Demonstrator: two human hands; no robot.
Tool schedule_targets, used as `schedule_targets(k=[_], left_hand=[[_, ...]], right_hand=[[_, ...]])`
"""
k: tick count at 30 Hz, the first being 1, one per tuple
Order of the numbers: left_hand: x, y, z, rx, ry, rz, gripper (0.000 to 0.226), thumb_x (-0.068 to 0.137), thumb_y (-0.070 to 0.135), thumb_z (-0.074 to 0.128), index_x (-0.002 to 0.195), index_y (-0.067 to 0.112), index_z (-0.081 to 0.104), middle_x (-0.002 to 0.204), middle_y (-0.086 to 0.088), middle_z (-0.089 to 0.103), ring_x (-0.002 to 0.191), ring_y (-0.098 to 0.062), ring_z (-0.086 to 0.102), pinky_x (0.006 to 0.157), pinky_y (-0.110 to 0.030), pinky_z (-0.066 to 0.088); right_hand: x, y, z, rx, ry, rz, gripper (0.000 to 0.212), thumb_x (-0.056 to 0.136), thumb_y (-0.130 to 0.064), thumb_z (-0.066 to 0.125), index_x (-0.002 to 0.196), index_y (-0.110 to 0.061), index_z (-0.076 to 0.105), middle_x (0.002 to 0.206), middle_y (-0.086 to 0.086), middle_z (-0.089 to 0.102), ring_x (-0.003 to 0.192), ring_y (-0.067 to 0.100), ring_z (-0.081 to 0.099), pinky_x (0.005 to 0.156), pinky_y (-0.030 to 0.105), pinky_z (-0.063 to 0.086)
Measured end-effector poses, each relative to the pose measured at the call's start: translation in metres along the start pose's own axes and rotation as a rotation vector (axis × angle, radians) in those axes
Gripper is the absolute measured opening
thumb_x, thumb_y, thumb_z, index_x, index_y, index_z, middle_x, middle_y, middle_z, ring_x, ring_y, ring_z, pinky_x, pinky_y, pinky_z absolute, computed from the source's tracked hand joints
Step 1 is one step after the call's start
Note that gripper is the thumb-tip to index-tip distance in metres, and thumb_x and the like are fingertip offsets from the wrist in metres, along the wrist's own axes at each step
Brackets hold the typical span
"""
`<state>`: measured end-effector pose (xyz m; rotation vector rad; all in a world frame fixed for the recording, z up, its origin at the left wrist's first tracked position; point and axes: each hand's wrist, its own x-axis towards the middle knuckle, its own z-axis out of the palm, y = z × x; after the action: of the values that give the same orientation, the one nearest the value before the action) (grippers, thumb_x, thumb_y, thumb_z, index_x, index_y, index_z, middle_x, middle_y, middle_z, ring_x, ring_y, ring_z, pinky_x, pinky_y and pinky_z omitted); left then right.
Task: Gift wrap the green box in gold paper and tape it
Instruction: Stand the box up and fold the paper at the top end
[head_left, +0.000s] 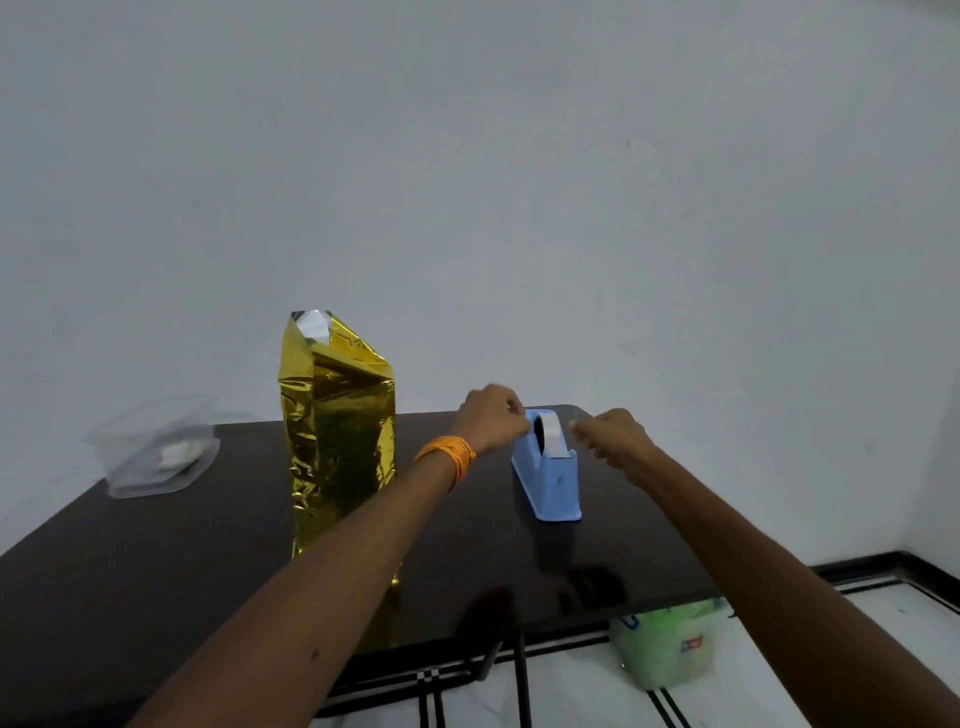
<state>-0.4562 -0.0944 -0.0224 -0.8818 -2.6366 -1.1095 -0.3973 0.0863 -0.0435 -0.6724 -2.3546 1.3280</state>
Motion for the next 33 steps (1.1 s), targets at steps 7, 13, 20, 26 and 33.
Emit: schedule_targets(k=[7,13,20,26,33], left_hand=[[0.010,-0.019,0.060,-0.019,-0.249,-0.098,0.039,0.074,0.035,0.083,0.084,-0.001,0.072,0.090,-0.018,0.071,0.083,-0.033,0.067,0.075,-0.042,0.058],[0.011,-0.035,0.083,-0.086,-0.135,-0.070,0.043,0.071,0.032,0.087,0.096,0.002,0.070,0.102,-0.014,0.071,0.091,-0.028,0.068,0.077,-0.040,0.058],[0.009,-0.036,0.084,-0.131,-0.116,-0.055,0.046,0.072,0.029,0.087,0.103,0.002,0.067,0.103,-0.015,0.069,0.086,-0.028,0.069,0.070,-0.037,0.059],[0.006,-0.036,0.084,-0.118,-0.103,-0.041,0.051,0.074,0.033,0.085,0.112,0.004,0.067,0.107,-0.014,0.069,0.093,-0.027,0.068,0.069,-0.031,0.055],[0.003,-0.034,0.085,-0.114,-0.084,-0.037,0.044,0.073,0.031,0.085,0.103,0.003,0.068,0.102,-0.015,0.070,0.089,-0.028,0.067,0.073,-0.035,0.056]], right_hand=[[-0.003,0.011,0.016,0.248,-0.149,0.158,0.016,0.095,-0.021,0.064,0.091,-0.006,0.060,0.070,0.001,0.052,0.056,0.009,0.042,0.050,0.022,0.030],[0.013,0.012,0.025,0.313,-0.122,0.213,0.018,0.087,-0.006,0.072,0.073,-0.002,0.060,0.064,0.008,0.053,0.050,0.012,0.040,0.035,0.018,0.029],[0.025,0.001,0.036,0.145,0.016,0.120,0.022,0.080,-0.014,0.081,0.072,-0.003,0.064,0.085,0.013,0.069,0.079,0.024,0.067,0.077,0.036,0.059],[0.004,-0.012,0.028,0.135,0.099,0.068,0.027,0.082,-0.014,0.080,0.069,-0.005,0.058,0.068,0.005,0.054,0.058,0.012,0.050,0.054,0.026,0.043],[-0.021,0.004,0.025,0.285,0.093,0.075,0.024,0.083,-0.009,0.078,0.066,-0.006,0.062,0.060,0.001,0.052,0.044,0.006,0.042,0.039,0.017,0.032]])
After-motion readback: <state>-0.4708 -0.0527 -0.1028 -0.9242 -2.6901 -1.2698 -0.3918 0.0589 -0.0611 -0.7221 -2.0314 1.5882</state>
